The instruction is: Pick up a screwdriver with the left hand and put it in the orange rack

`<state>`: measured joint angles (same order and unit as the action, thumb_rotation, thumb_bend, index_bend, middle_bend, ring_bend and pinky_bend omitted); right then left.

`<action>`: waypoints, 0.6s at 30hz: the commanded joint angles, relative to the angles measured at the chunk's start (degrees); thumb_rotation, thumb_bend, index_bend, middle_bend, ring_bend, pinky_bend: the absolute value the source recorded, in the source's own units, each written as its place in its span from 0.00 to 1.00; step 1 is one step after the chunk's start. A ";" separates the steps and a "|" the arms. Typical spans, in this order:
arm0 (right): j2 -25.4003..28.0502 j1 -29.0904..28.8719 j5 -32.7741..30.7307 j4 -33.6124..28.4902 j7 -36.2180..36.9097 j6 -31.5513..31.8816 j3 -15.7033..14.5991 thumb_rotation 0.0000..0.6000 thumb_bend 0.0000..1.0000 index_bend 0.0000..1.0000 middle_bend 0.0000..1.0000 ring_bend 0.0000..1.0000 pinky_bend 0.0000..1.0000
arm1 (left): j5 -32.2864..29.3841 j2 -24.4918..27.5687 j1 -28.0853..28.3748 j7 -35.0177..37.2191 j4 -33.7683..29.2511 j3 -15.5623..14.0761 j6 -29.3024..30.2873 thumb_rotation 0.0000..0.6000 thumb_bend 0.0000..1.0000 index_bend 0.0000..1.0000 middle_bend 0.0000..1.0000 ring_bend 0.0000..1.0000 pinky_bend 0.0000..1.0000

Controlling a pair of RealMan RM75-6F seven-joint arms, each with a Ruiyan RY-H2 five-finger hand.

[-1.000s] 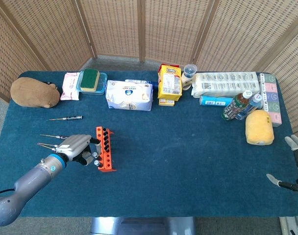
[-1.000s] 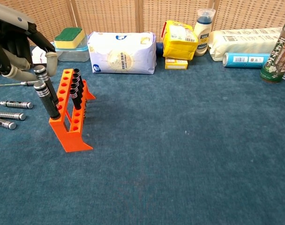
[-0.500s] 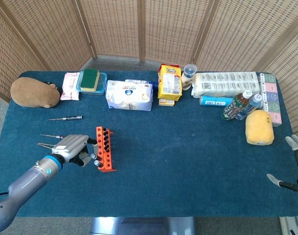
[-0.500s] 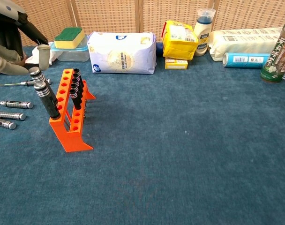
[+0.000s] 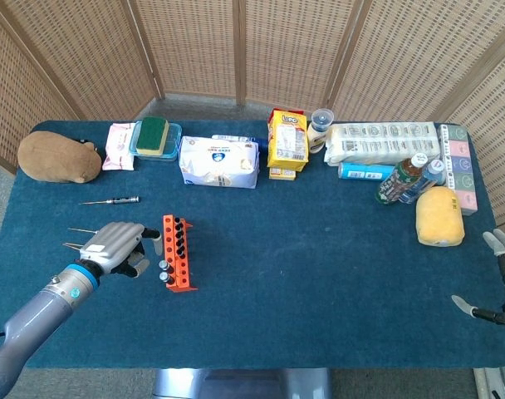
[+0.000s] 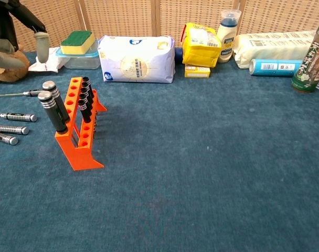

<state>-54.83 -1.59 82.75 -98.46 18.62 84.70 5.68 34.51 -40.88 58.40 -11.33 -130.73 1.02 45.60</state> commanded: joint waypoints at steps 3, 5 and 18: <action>0.02 0.04 0.02 0.00 0.09 0.12 0.03 1.00 0.02 0.04 0.02 0.02 0.00 | 2.14 1.36 -1.85 0.13 -0.40 -0.03 0.78 1.00 0.33 0.15 0.74 0.72 0.86; 0.03 0.04 0.04 0.00 0.09 0.17 0.06 1.00 0.02 0.04 0.02 0.02 0.00 | 4.45 2.40 -3.68 -0.44 -0.83 -0.59 2.30 1.00 0.26 0.03 0.47 0.50 0.73; -0.34 0.00 1.00 0.14 -1.06 0.75 -0.10 1.00 0.00 0.03 0.02 0.02 0.00 | 40.09 -2.06 -32.27 0.88 11.61 -9.26 32.11 1.00 0.08 0.00 0.00 0.00 0.22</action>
<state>-55.13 -1.62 83.67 -98.33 17.62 85.38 5.61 66.93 -39.73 34.78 -12.22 -126.04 -4.90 69.02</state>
